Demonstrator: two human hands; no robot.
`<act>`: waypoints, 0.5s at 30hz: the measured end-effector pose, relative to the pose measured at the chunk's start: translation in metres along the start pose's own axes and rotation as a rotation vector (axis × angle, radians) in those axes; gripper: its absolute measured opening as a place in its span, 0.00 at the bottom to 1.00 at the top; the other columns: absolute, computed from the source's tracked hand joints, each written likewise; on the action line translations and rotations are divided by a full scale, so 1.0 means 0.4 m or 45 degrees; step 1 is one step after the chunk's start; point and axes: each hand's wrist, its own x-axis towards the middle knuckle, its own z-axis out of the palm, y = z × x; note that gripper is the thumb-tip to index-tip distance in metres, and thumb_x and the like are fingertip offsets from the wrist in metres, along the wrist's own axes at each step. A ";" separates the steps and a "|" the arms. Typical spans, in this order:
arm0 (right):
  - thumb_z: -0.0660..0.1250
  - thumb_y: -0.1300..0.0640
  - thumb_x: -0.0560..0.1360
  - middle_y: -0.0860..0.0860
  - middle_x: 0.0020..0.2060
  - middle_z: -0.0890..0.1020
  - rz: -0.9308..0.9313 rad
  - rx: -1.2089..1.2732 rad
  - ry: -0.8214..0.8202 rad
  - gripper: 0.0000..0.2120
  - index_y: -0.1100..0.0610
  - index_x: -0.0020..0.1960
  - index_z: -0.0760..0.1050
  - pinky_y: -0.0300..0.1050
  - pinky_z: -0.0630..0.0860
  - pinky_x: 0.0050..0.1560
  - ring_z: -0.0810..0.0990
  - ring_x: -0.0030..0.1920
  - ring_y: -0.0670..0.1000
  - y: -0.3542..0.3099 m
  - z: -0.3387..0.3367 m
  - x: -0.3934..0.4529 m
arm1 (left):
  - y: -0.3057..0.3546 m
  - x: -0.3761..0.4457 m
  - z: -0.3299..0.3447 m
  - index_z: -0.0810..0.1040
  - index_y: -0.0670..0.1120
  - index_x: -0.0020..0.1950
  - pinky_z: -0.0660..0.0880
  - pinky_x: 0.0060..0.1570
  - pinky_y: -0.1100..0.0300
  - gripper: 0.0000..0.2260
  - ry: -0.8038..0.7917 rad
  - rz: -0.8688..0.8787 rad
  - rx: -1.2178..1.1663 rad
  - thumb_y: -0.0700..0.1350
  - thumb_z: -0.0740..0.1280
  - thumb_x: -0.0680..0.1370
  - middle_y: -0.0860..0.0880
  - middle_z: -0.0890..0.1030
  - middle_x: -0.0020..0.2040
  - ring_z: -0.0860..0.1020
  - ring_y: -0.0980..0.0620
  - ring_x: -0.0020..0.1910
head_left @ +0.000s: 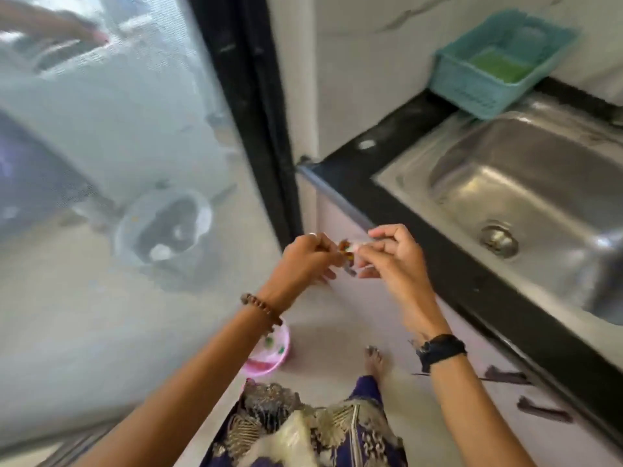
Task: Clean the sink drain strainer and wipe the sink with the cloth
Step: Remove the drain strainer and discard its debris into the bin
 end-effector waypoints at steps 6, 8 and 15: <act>0.71 0.64 0.70 0.51 0.30 0.80 0.144 -0.360 -0.453 0.09 0.52 0.39 0.75 0.37 0.78 0.29 0.79 0.26 0.43 0.188 0.326 -0.047 | -0.285 -0.176 -0.218 0.75 0.43 0.35 0.77 0.32 0.61 0.07 0.315 -0.339 -0.266 0.35 0.64 0.73 0.44 0.79 0.33 0.78 0.50 0.29; 0.69 0.65 0.72 0.50 0.29 0.79 0.212 -0.473 -0.527 0.12 0.51 0.36 0.73 0.43 0.79 0.33 0.78 0.26 0.45 0.260 0.395 -0.037 | -0.370 -0.187 -0.248 0.75 0.42 0.34 0.76 0.25 0.65 0.09 0.402 -0.452 -0.452 0.35 0.64 0.74 0.45 0.79 0.29 0.77 0.54 0.23; 0.63 0.63 0.74 0.56 0.44 0.82 0.310 -0.941 -0.555 0.04 0.55 0.45 0.74 0.38 0.75 0.34 0.82 0.41 0.55 0.623 0.487 0.050 | -0.720 -0.058 -0.234 0.74 0.38 0.39 0.73 0.23 0.66 0.05 0.639 -0.839 -0.830 0.34 0.62 0.75 0.43 0.74 0.33 0.74 0.53 0.22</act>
